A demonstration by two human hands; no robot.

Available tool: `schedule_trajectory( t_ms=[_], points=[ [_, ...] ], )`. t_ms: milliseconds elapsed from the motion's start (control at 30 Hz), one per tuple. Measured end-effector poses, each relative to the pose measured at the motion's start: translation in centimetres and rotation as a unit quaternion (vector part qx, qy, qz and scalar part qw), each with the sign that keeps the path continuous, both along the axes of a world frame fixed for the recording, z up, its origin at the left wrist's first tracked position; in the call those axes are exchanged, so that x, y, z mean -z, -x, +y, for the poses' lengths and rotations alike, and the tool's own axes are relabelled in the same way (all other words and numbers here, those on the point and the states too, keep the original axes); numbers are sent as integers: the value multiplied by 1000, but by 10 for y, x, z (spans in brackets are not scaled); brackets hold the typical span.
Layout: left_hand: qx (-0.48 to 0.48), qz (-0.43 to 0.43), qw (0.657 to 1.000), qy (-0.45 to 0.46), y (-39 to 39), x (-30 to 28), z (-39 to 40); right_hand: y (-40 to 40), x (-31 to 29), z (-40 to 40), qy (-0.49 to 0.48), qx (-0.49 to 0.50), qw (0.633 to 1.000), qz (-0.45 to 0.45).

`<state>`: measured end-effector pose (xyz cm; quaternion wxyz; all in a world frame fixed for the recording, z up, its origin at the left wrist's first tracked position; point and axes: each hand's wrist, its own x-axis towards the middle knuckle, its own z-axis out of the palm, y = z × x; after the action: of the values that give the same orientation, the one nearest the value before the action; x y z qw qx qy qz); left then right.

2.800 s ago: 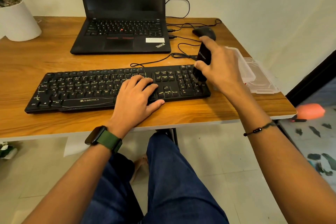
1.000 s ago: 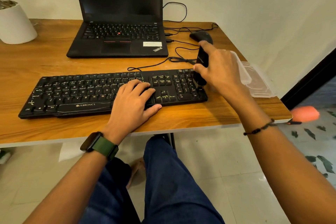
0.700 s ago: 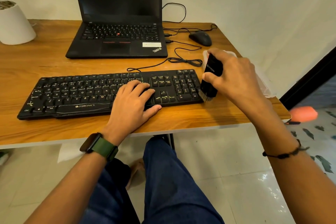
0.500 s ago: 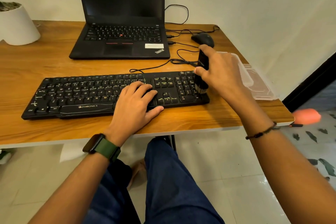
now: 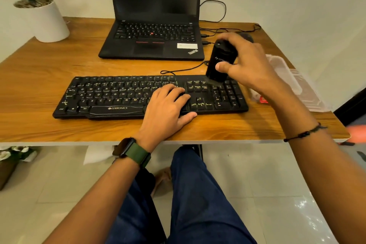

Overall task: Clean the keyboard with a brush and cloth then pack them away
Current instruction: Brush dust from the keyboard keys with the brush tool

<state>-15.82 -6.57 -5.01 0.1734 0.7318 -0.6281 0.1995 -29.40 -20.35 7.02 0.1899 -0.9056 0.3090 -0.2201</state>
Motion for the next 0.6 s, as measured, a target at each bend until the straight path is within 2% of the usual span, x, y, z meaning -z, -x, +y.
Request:
schedule_trajectory(
  t_ms=[133, 233, 367, 467, 600],
  points=[
    [-1, -2, 1000, 2, 0, 1, -1, -28, 1, -7, -21, -54, 998, 23],
    [3, -2, 1000, 7, 1, 1, -2, -44, 6, -9, -79, -89, 992, 34],
    [2, -7, 1000, 15, 0, 1, -2, -56, 9, -5, -157, -112, 981, -27],
    [2, -9, 1000, 19, 0, 1, -1, -58, 10, -8, -148, -116, 982, -17],
    [2, -13, 1000, 22, 0, 1, -1, -48, 1, -20, -109, -100, 988, 52]
  ],
)
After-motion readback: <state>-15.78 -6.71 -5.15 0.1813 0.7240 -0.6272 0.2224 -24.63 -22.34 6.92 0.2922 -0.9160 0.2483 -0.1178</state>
